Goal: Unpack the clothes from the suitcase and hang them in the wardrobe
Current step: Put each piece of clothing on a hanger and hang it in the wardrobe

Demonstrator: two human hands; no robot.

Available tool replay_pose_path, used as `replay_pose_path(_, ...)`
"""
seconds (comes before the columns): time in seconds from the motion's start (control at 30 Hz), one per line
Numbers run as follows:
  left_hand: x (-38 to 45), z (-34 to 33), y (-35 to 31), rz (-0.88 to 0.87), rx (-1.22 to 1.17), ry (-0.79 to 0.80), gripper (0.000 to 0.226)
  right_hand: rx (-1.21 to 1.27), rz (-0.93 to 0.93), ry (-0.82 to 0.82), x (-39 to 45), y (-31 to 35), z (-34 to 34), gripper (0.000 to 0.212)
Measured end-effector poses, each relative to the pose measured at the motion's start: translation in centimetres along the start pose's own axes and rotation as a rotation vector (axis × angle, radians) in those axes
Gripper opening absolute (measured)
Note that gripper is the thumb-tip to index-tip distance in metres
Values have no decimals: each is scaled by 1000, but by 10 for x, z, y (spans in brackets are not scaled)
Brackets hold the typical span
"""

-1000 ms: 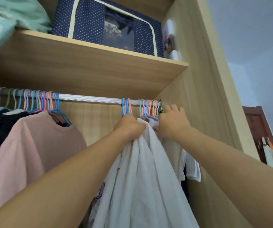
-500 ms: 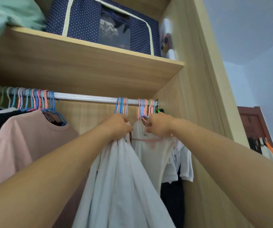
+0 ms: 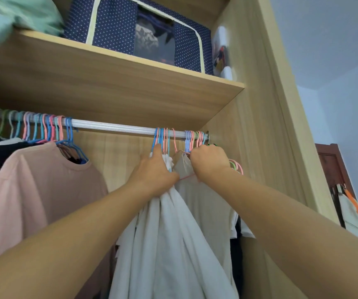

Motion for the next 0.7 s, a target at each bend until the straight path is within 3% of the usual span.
replay_pose_path(0.1,-8,6,9,91,27,-64,53,68,-46,-84,1,4,12,19)
replay_pose_path(0.2,-10,10,7,70,81,-93,37,91,-91,-178,-6,5,18,18)
replay_pose_path(0.3,-9,7,4,70,53,-67,37,229,-171,-179,-8,-1,19,28)
replay_pose_path(0.43,-6,7,-5,48,50,-91,32,497,-328,-144,-2,-20,13,7)
replay_pose_path(0.57,-3,15,-1,7,157,-117,31,480,-376,-85,10,-31,7,14)
replay_pose_path(0.7,-6,21,19,-19,177,-54,42,492,-408,-187,4,-46,22,14)
Point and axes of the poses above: each hand's wrist, its own x-axis towards the middle knuckle, its own z-axis out of the back of the hand, y = z × x, the point moved 10 cm from there along x, towards the middle knuckle, and after that the axes turned 8 degrees about -z, right-handed, at the moved point
